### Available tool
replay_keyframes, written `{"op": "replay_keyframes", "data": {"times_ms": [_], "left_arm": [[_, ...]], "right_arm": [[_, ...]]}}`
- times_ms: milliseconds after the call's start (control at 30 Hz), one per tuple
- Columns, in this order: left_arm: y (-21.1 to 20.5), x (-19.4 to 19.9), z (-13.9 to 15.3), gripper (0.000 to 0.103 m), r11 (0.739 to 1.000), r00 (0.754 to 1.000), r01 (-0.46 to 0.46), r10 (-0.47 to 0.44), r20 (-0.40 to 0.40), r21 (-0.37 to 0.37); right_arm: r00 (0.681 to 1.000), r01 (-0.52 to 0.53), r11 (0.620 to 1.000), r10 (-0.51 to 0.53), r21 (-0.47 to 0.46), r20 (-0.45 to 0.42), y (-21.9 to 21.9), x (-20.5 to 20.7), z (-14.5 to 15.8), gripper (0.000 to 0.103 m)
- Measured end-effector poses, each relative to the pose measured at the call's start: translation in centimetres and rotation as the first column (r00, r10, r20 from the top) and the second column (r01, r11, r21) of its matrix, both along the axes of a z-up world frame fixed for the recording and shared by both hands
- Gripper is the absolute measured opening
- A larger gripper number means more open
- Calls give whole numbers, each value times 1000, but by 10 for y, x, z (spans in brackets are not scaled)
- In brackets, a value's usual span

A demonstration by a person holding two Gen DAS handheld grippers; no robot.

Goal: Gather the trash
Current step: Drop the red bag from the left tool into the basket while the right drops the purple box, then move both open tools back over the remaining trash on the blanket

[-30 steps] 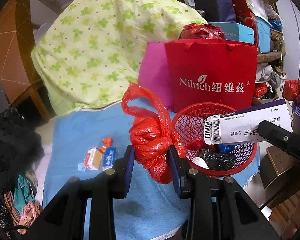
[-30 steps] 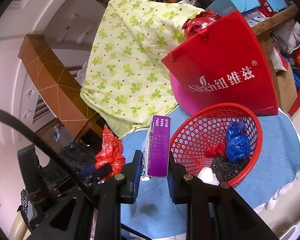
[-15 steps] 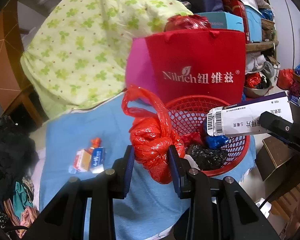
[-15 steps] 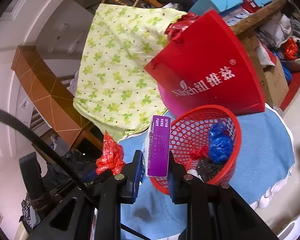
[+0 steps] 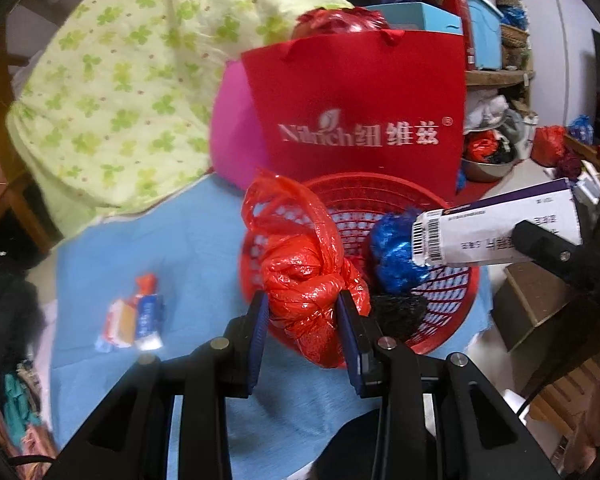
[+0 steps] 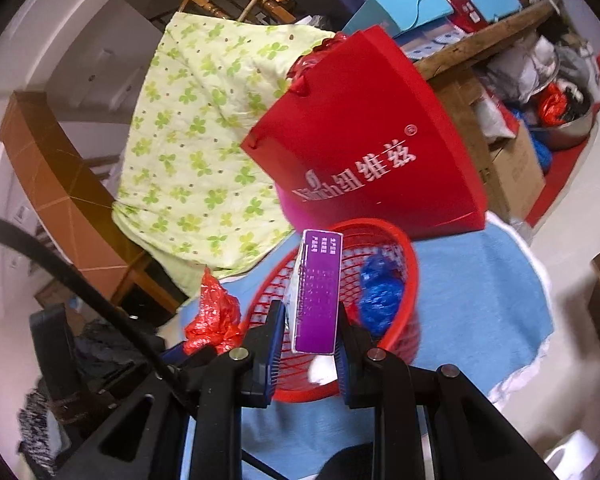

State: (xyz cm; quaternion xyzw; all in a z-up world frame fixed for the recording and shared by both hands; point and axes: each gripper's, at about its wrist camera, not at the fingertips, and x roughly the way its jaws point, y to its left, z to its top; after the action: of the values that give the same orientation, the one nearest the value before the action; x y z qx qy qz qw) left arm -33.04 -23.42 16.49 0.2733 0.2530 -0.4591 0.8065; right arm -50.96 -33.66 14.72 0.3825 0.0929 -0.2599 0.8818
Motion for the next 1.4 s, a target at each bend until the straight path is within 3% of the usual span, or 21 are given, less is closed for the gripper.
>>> {"op": "replay_keyframes", "data": {"times_ms": [167, 367, 533, 633, 833, 1033, 1400], "left_arm": [[-15, 7, -15, 38, 999, 998, 46, -46, -34, 20], [-32, 24, -26, 39, 997, 995, 77, -76, -60, 11], [-32, 39, -31, 60, 999, 996, 52, -52, -79, 5], [-24, 42, -34, 61, 999, 996, 42, -42, -84, 0], [14, 55, -40, 62, 1000, 997, 4, -4, -82, -3], [63, 86, -54, 62, 994, 983, -109, 112, -143, 25], [141, 121, -62, 62, 964, 953, -265, 262, -153, 4]], "right_arm": [[994, 55, 996, -61, -66, -91, -3, 8, -5, 25], [987, 61, 996, -70, -64, -142, -18, 25, -15, 25], [985, 62, 997, -69, -49, -158, -33, 43, -18, 26], [984, 62, 997, -67, -38, -162, -37, 52, -19, 26], [985, 43, 999, -44, -5, -164, -39, 70, -23, 26], [988, 5, 1000, -4, 4, -154, -25, 85, -21, 33], [977, -129, 987, 111, -92, -185, 39, 133, 3, 35]]}}
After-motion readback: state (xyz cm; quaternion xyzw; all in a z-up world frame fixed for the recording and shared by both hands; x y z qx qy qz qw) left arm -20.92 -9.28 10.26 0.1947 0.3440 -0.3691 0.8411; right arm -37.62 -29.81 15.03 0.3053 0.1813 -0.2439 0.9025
